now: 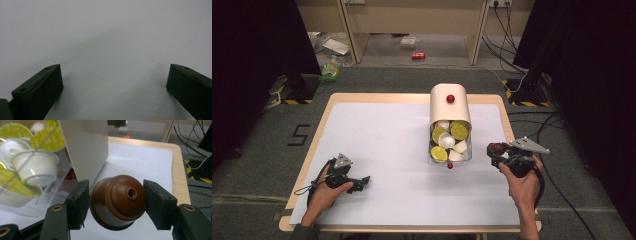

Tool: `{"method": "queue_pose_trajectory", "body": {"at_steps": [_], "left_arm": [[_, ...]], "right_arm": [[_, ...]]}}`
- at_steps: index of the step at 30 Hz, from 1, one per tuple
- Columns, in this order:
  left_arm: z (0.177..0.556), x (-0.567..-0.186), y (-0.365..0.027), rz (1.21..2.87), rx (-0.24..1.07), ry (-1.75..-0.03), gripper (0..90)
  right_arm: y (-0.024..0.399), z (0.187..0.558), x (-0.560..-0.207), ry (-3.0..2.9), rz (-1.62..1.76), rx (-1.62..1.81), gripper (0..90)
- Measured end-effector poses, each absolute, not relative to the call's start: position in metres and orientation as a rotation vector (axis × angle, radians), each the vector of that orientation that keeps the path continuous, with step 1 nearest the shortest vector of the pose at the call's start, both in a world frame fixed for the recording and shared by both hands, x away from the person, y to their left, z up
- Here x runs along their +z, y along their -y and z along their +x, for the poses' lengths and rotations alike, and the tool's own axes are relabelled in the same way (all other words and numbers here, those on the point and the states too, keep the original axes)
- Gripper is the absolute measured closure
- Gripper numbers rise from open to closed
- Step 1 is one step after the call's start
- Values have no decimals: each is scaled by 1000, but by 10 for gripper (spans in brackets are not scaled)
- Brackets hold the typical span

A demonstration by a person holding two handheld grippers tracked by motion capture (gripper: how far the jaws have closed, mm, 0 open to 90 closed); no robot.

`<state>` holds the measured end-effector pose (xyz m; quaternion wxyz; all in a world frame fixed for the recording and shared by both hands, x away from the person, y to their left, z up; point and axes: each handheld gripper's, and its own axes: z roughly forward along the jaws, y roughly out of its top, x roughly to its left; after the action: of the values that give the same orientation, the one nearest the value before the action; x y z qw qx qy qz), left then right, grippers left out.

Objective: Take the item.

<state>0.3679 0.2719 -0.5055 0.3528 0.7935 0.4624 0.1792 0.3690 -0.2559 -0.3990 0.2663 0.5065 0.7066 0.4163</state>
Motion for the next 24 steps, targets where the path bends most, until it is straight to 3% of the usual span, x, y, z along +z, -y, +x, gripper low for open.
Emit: {"method": "queue_pose_trajectory", "body": {"at_steps": [24], "left_arm": [[368, -506, -272, 2052, 464, -1196, 0]], "right_arm": [[265, 382, -438, -1930, 1440, 1030, 405]]}}
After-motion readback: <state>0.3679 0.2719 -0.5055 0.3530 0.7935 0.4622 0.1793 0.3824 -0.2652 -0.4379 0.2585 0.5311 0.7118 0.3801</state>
